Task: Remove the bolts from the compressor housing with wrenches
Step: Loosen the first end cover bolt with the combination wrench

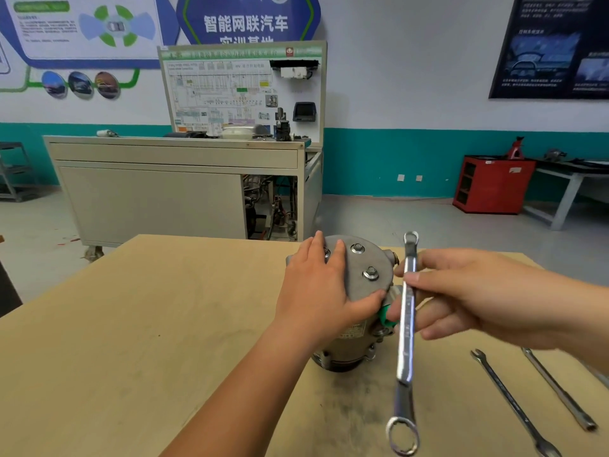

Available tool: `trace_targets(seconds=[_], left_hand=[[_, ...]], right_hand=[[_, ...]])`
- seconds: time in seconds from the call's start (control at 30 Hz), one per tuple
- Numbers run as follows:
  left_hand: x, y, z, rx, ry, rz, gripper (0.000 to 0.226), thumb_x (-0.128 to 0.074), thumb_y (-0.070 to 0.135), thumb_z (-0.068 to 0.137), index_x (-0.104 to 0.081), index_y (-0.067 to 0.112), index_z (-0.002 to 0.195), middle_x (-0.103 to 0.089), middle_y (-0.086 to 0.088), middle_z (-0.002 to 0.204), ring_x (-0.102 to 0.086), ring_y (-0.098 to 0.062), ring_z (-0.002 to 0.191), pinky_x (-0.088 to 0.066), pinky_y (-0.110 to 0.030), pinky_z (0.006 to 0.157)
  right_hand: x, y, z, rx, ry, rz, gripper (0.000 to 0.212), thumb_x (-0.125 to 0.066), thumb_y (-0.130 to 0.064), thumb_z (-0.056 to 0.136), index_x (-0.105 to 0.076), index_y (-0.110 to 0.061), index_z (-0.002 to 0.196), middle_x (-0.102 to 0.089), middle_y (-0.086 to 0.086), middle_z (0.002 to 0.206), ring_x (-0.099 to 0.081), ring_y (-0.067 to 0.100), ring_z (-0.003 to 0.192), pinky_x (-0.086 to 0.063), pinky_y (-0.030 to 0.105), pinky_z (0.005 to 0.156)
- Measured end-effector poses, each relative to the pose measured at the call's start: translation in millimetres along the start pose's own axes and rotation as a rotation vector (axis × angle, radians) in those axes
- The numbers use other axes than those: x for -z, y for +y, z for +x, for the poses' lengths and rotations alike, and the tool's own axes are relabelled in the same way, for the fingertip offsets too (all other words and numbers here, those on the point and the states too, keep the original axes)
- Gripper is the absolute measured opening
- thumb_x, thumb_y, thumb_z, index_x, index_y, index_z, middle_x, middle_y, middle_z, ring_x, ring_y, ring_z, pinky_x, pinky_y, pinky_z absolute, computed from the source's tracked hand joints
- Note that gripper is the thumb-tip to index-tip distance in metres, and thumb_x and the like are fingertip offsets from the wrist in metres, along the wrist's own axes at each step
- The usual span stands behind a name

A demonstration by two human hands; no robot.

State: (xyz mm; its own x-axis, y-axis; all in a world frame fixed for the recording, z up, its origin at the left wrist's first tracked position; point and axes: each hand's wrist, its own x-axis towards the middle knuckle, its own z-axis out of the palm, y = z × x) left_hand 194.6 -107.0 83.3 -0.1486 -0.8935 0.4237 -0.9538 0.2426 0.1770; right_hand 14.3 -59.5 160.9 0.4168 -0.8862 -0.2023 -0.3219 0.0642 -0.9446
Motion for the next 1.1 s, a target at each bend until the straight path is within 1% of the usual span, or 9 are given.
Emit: trace_targets(seconds=[0.1,0.2,0.33,0.57,0.67,0.8,0.9,1.0,1.1], left_hand=[[2.2,2.3,0.1,-0.002,-0.002,0.007,0.110,-0.014,0.082,0.062,-0.018,0.020,0.152,-0.008,-0.014,0.160,-0.008,-0.025,0.146,-0.009,-0.036,0.117],[4.2,3.5,-0.2,-0.006,-0.002,0.013,0.120,0.001,0.081,0.051,-0.017,0.019,0.152,-0.007,-0.014,0.160,-0.007,-0.025,0.146,-0.008,-0.035,0.117],[3.6,4.0,-0.3,-0.016,0.003,0.007,0.118,0.001,0.077,0.053,-0.017,0.018,0.153,-0.008,-0.015,0.160,-0.007,-0.026,0.146,-0.008,-0.035,0.117],[1.9,3.5,0.6,-0.015,0.000,-0.004,0.118,-0.001,0.078,0.053,-0.017,0.018,0.153,-0.008,-0.014,0.160,-0.007,-0.027,0.146,-0.008,-0.037,0.117],[2.1,1.9,0.9,-0.017,-0.005,0.001,0.117,-0.006,0.083,0.054,-0.017,0.019,0.152,-0.008,-0.013,0.160,-0.008,-0.025,0.146,-0.010,-0.036,0.117],[0.7,-1.3,1.1,-0.014,-0.009,0.001,0.105,-0.021,0.082,0.066,-0.017,0.022,0.152,-0.009,-0.010,0.160,-0.008,-0.025,0.146,-0.011,-0.036,0.117],[0.1,-1.8,0.9,-0.019,-0.030,0.004,0.103,-0.027,0.082,0.070,-0.016,0.022,0.152,-0.007,-0.010,0.160,-0.007,-0.026,0.146,-0.011,-0.037,0.117],[0.4,-1.6,0.9,-0.010,-0.027,0.005,0.104,-0.026,0.081,0.067,-0.018,0.021,0.152,-0.008,-0.012,0.160,-0.007,-0.025,0.146,-0.011,-0.037,0.117],[1.2,-2.9,0.8,-0.008,-0.033,-0.016,0.105,-0.026,0.079,0.066,-0.017,0.021,0.152,-0.007,-0.011,0.160,-0.006,-0.025,0.146,-0.010,-0.037,0.117]], right_hand=[[-15.4,4.8,3.5,-0.030,-0.049,0.192,0.024,-0.046,-0.016,0.093,-0.055,0.003,0.103,-0.072,0.018,0.081,-0.069,0.020,0.059,-0.052,0.021,0.044],[-22.2,6.1,7.3,-0.036,-0.046,0.264,0.025,-0.043,-0.015,0.096,-0.051,0.004,0.109,-0.071,0.019,0.073,-0.068,0.021,0.055,-0.051,0.021,0.041],[-28.0,7.0,9.0,-0.047,-0.057,0.274,0.018,-0.041,-0.015,0.097,-0.052,-0.002,0.103,-0.069,0.018,0.067,-0.067,0.022,0.051,-0.050,0.021,0.039],[-22.1,7.9,15.2,-0.068,-0.112,0.210,0.020,-0.039,-0.019,0.099,-0.051,-0.004,0.096,-0.066,0.015,0.060,-0.066,0.021,0.046,-0.048,0.020,0.036],[-5.9,3.9,17.0,-0.139,-0.181,-0.034,0.024,-0.039,-0.026,0.099,-0.052,-0.007,0.093,-0.066,0.011,0.059,-0.065,0.019,0.047,-0.047,0.019,0.037],[35.4,-23.0,24.5,-0.241,-0.215,-0.691,0.032,-0.043,-0.042,0.094,-0.060,-0.015,0.086,-0.064,0.000,0.058,-0.063,0.013,0.052,-0.050,0.020,0.052],[57.3,-37.6,41.1,-0.097,-0.083,-1.059,0.029,-0.051,-0.055,0.081,-0.068,-0.032,0.082,-0.062,-0.011,0.063,-0.056,-0.001,0.057,-0.044,0.019,0.064],[66.6,-36.7,60.6,0.123,-0.009,-1.134,0.008,-0.052,-0.044,0.090,-0.059,-0.047,0.089,-0.061,-0.021,0.088,-0.056,-0.006,0.081,-0.041,0.015,0.073],[75.7,-38.1,64.5,0.144,0.012,-1.077,0.011,-0.051,-0.043,0.090,-0.061,-0.048,0.091,-0.062,-0.022,0.095,-0.054,-0.010,0.088,-0.039,0.014,0.076]])
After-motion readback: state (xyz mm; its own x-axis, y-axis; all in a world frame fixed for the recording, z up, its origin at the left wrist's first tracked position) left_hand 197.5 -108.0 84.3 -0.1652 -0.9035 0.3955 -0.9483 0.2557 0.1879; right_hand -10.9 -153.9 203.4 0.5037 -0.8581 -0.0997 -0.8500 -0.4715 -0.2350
